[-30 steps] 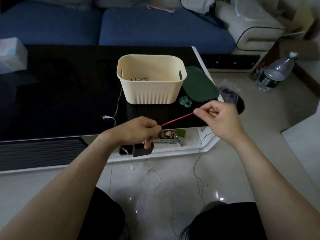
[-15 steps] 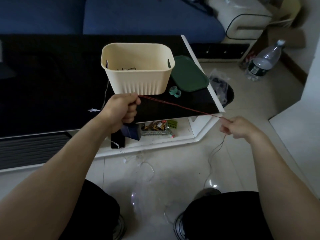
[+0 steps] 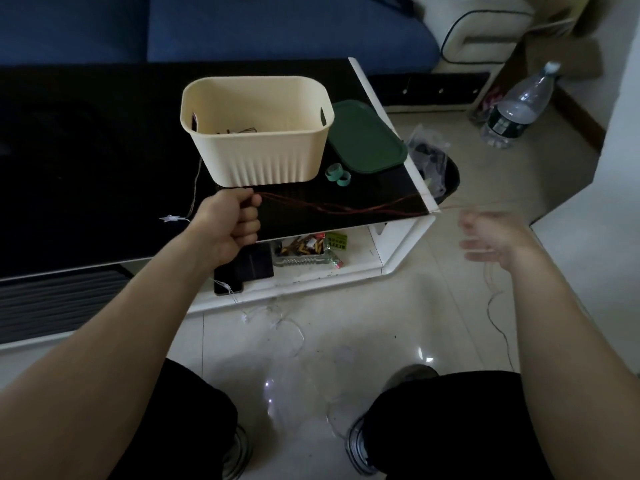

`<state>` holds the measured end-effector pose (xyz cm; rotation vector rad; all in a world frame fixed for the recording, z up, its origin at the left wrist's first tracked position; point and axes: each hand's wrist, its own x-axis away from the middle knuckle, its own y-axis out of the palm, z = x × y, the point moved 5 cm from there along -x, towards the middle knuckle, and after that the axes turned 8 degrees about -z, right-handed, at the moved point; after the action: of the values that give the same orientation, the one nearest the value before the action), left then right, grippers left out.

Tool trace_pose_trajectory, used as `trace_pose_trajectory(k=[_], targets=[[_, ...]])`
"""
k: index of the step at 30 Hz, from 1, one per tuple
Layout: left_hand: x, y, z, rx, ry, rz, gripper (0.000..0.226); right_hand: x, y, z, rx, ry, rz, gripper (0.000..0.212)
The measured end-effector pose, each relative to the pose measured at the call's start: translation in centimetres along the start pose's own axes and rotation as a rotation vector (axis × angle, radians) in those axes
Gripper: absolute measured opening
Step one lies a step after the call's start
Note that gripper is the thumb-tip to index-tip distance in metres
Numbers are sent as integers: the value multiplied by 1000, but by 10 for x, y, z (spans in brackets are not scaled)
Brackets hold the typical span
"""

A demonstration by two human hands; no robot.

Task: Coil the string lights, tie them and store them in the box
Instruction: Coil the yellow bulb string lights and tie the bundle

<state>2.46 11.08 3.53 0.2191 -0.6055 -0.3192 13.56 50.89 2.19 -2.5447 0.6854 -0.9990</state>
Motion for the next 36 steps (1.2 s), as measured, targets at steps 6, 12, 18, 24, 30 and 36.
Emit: trace_pose_trajectory(k=[6,12,18,24,30,36], targets=[[9,28,-7,-224,-41,-275,31,29,52,-15,723,3,-344,53],[29,56,-14,-301,-21,-629,33,91,132,-51,442,-600,-656,77],[35,68,-20,-288,25,-690,38,107,170,-61,107,-657,-726,23],[32,64,-16,-261,11,-563,37,91,156,-61,7,-649,-422,40],[29,65,-16,-375,-44,-540,30,96,162,-63,301,-879,-534,17],[31,63,-22,-508,-147,-529,36,96,160,-64,39,-725,-624,22]])
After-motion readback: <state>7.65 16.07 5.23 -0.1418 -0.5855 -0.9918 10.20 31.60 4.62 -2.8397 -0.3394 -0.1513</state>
